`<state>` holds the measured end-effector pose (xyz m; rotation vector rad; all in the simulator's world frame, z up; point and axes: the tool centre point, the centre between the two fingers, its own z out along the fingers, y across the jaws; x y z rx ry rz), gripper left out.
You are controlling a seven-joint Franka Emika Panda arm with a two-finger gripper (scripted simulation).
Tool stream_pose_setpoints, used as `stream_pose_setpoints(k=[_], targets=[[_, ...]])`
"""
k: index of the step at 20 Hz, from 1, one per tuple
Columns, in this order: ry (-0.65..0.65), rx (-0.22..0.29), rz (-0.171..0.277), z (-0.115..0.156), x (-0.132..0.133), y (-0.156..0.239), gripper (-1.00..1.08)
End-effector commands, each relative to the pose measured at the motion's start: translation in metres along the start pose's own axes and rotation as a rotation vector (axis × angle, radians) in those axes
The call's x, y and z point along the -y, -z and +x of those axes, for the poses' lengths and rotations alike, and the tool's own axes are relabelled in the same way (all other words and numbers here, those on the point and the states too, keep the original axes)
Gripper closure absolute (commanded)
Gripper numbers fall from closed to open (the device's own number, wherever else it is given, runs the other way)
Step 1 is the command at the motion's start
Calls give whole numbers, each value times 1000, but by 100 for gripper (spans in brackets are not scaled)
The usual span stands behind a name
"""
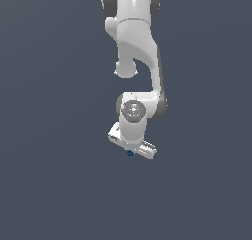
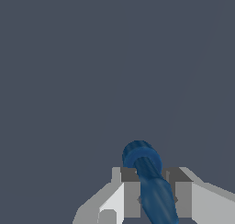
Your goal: Pick up the object and move it to a goal position.
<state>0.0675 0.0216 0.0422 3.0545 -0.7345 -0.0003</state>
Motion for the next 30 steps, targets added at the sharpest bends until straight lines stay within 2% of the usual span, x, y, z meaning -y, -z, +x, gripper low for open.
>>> stream_pose_setpoints(k=[1, 8, 15, 30], targets=[[0, 0, 0, 0, 0, 0, 108], [0, 0, 0, -4, -4, 9, 108], [0, 0, 1, -15, -17, 36, 108], [0, 1, 2, -61, -68, 148, 108]])
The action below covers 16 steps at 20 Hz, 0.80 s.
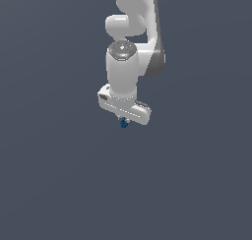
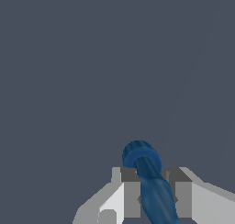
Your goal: Pick up the object and move it to a goal position.
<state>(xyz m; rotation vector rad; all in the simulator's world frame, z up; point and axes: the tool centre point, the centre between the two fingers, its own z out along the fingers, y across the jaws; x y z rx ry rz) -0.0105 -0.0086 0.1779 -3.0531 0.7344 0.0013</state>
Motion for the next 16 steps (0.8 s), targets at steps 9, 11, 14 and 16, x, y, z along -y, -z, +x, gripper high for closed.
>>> stream_pose_setpoints(k=[9, 11, 14, 16], targets=[[0, 0, 0, -36, -41, 91, 108], [0, 0, 0, -42, -48, 108, 108], [0, 0, 0, -50, -58, 130, 108], [0, 0, 0, -54, -63, 143, 108]])
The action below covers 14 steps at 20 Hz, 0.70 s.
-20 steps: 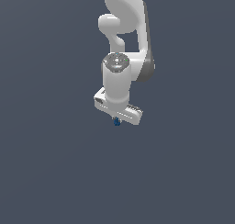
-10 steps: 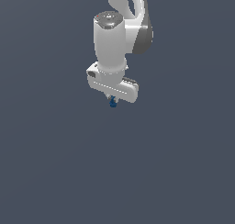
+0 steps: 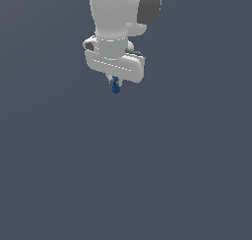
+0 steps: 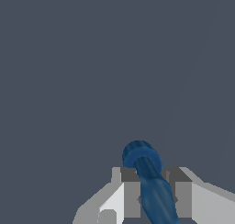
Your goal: Pick up the object and move it to a goal position.
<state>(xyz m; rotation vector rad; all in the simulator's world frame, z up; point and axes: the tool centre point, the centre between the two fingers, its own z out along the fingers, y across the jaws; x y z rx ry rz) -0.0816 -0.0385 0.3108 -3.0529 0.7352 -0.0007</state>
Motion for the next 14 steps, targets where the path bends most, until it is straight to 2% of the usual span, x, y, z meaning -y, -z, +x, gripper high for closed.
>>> stream_pose_setpoints(k=[1, 8, 14], targets=[[0, 0, -1, -6, -7, 16, 108], [0, 0, -2, -15, -18, 45, 108], [0, 0, -2, -15, -19, 48, 108]])
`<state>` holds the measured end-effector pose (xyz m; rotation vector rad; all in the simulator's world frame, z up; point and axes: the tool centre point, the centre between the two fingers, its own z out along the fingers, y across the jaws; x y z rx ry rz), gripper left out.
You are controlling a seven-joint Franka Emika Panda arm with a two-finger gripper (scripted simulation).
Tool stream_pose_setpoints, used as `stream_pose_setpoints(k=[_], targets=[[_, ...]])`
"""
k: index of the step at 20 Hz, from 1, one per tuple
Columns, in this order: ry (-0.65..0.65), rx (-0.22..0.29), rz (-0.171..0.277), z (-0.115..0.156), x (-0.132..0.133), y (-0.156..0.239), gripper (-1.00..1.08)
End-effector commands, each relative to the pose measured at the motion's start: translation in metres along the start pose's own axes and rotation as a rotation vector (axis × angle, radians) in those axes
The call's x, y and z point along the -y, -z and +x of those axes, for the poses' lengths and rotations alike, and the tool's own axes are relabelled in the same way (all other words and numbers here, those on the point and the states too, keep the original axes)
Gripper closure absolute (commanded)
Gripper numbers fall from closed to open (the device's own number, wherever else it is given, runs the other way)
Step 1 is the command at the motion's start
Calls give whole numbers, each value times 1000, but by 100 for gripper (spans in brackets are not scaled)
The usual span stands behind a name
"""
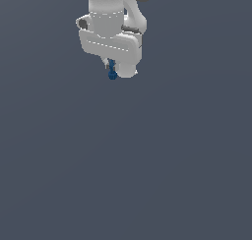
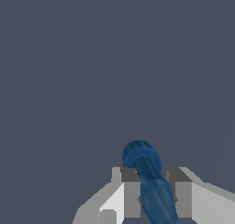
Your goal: Pick up the object and move it to a goal position.
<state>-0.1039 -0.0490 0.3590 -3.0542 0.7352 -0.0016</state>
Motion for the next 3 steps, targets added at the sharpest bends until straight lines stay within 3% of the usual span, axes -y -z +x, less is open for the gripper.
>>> stream_pose_setpoints(k=[1, 3], targets=[[0, 1, -1, 1, 1, -2, 108], [0, 1, -1, 1, 1, -3, 108]])
